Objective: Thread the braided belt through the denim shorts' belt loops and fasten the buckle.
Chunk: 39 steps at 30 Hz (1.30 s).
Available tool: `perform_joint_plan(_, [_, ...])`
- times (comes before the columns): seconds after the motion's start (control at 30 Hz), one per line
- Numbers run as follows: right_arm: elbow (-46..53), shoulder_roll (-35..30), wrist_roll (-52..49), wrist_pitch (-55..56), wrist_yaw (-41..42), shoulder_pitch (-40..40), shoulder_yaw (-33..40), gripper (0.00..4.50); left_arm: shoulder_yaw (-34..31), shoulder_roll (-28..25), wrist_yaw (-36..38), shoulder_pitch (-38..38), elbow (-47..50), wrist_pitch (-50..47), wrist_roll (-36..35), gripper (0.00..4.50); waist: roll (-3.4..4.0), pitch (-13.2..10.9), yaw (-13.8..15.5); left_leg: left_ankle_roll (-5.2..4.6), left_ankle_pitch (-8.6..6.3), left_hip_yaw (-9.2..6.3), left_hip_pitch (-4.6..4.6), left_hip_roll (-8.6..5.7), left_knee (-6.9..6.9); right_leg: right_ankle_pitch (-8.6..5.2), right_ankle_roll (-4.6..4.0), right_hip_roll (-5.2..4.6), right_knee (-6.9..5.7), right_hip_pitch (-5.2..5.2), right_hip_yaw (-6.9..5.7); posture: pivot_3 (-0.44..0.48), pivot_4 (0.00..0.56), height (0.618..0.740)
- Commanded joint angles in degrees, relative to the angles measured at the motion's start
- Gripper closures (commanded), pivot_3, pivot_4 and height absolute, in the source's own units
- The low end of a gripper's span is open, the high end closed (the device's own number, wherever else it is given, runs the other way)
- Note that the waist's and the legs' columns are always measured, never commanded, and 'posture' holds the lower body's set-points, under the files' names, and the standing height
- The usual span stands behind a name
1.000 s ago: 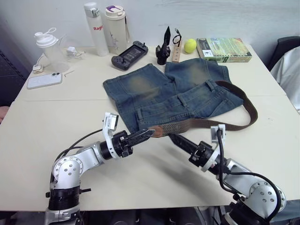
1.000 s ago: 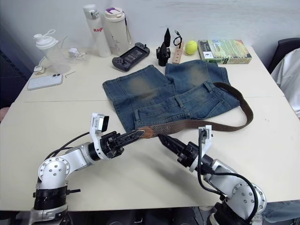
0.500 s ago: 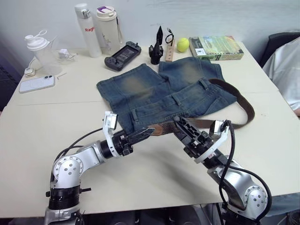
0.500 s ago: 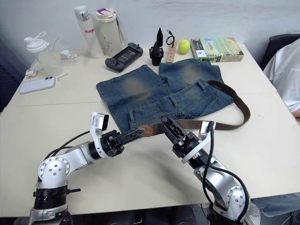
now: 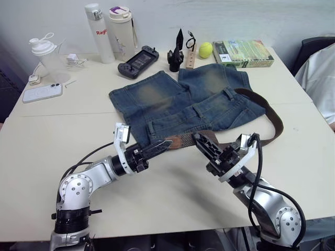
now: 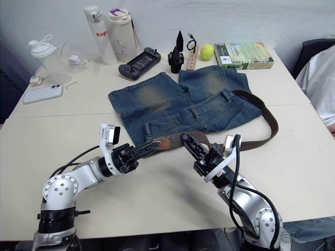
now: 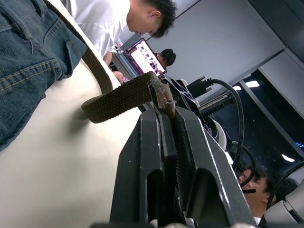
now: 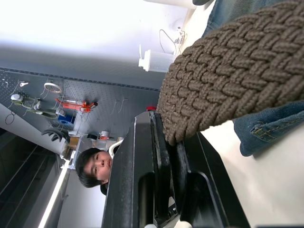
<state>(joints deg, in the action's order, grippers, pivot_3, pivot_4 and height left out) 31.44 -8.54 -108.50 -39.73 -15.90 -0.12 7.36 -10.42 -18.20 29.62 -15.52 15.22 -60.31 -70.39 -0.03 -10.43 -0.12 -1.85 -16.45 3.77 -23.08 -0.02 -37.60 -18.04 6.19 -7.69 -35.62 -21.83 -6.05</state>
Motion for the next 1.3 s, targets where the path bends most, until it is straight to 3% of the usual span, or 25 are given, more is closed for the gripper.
perform_joint_plan(0.03, [3.46,-1.32,-1.11,2.74,2.24,-0.14,0.23,4.47,0.09,-0.39,0.40,-0.10,1.46,0.68,-1.10,4.50,0.00,0.00,0.01,0.00,0.00,0.00,0.00,0.00,0.00,0.00,0.00,0.00,0.00,0.00,0.00,0.000,0.150,0.720])
perform_joint_plan(0.37, [3.76,-3.34,-0.15,5.09,2.47,0.39,-0.60,4.47,-0.03,-0.07,-0.14,-0.44,0.97,1.35,-1.39,4.50,-0.01,0.00,0.05,-0.02,-0.01,-0.01,-0.01,0.01,0.00,0.00,0.00,-0.03,0.03,0.00,-0.01,0.000,0.150,0.720])
perform_joint_plan(0.47, [3.68,-3.75,0.16,5.70,2.37,0.44,-1.13,3.36,0.03,-0.13,-0.13,-0.30,1.22,1.33,-1.47,4.50,-0.01,0.00,0.05,-0.02,-0.01,0.00,-0.01,0.01,0.00,0.00,0.00,-0.03,0.04,0.00,-0.01,0.000,0.150,0.720])
perform_joint_plan(0.6, [3.46,-4.09,0.44,7.30,2.16,0.39,-1.43,1.50,0.12,-0.27,0.08,-0.28,1.26,1.31,-1.37,4.50,-0.01,-0.01,0.05,-0.02,-0.01,-0.01,-0.01,0.01,0.00,0.00,0.00,-0.03,0.04,0.00,-0.01,0.000,0.150,0.720])
perform_joint_plan(0.8, [3.17,-4.73,0.61,8.40,2.30,0.44,-1.73,1.50,0.15,-0.22,0.12,-0.41,1.12,1.38,-1.31,4.50,-0.01,-0.01,0.05,-0.02,-0.01,-0.01,-0.01,0.02,0.00,0.00,0.00,-0.04,0.05,0.01,-0.01,0.000,0.150,0.720])
perform_joint_plan(0.9, [3.03,-4.68,0.94,8.72,2.18,0.48,-1.95,2.32,0.18,-0.20,0.16,-0.56,0.95,1.45,-1.19,4.50,-0.01,-0.01,0.06,-0.02,-0.01,-0.01,-0.02,0.02,0.00,0.00,0.00,-0.06,0.05,0.01,-0.01,0.000,0.150,0.720])
perform_joint_plan(1.03, [3.21,-4.64,0.91,9.14,2.35,0.74,-2.21,4.24,0.59,-0.36,0.38,-0.46,1.04,1.59,-0.76,4.50,-0.01,-0.01,0.06,-0.02,-0.01,-0.01,-0.02,0.02,0.00,0.00,0.00,-0.08,0.06,0.01,-0.01,0.000,0.150,0.720])
perform_joint_plan(1.07, [3.29,-4.61,0.88,9.21,2.37,0.79,-2.25,4.38,0.83,-0.44,0.53,-0.33,1.31,1.67,-0.50,4.50,-0.01,-0.01,0.06,-0.02,-0.01,-0.01,-0.02,0.02,0.00,0.00,0.00,-0.08,0.06,0.01,-0.01,0.000,0.150,0.720])
perform_joint_plan(1.3, [3.13,-4.53,0.71,10.07,2.00,0.32,-1.76,4.38,1.31,-0.41,0.53,-0.51,1.41,2.41,0.30,4.50,-0.01,-0.01,0.08,-0.02,-0.01,-0.01,-0.02,0.02,0.01,0.00,0.00,-0.10,0.07,0.01,-0.01,0.000,0.150,0.720])
